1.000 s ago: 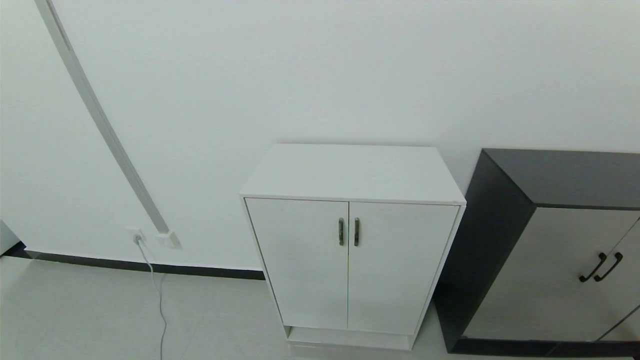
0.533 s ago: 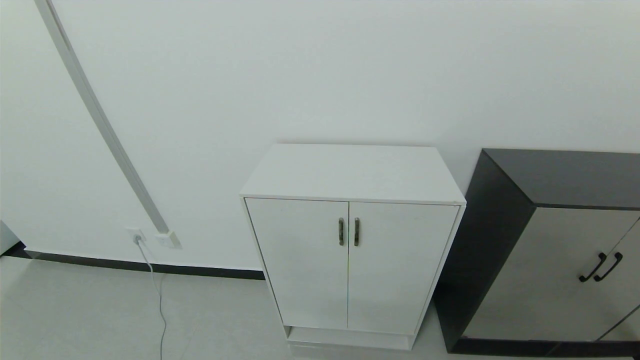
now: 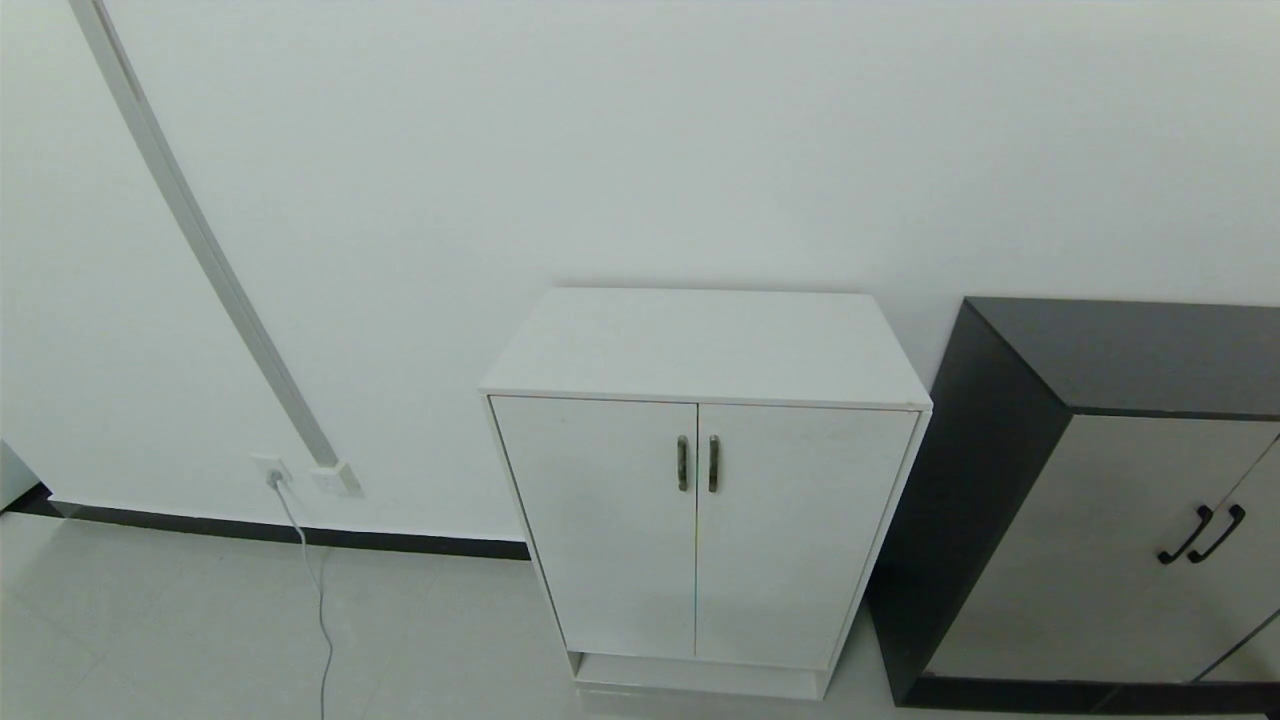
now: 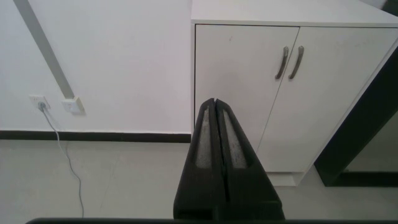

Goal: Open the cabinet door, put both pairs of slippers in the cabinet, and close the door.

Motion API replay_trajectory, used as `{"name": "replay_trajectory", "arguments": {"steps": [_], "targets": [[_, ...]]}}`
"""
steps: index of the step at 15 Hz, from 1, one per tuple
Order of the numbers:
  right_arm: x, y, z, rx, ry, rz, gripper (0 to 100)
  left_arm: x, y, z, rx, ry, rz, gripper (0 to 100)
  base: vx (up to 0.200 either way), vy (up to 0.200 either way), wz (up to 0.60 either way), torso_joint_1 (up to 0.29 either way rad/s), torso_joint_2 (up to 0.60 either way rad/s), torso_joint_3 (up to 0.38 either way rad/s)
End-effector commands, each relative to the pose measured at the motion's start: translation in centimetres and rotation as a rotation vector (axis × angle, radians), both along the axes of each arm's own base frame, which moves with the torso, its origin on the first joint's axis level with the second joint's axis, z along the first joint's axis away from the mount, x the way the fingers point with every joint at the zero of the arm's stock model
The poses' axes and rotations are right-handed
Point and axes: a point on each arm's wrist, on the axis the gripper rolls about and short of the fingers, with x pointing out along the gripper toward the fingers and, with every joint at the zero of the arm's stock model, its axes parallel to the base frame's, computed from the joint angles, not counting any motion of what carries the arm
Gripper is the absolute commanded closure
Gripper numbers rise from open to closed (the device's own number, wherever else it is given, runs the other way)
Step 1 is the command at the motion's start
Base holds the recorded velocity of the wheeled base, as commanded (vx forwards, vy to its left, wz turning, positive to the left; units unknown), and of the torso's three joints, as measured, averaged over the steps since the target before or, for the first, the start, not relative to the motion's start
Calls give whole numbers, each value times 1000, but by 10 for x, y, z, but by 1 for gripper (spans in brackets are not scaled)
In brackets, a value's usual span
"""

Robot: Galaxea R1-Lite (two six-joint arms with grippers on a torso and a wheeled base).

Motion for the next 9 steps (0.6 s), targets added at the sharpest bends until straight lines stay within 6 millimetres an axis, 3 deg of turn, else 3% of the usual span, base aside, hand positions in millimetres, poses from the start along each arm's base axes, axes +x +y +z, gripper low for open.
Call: {"name": "replay_trajectory", "arguments": {"steps": [1,9], "targets": [[-8,0,-1,3,-97,-6,100,0,0,0,-1,0,0,100,0,0,0,0,0,0],[-13,0,-2,52,-160,-40,100,0,0,0,1,0,0,100,0,0,0,0,0,0]]}}
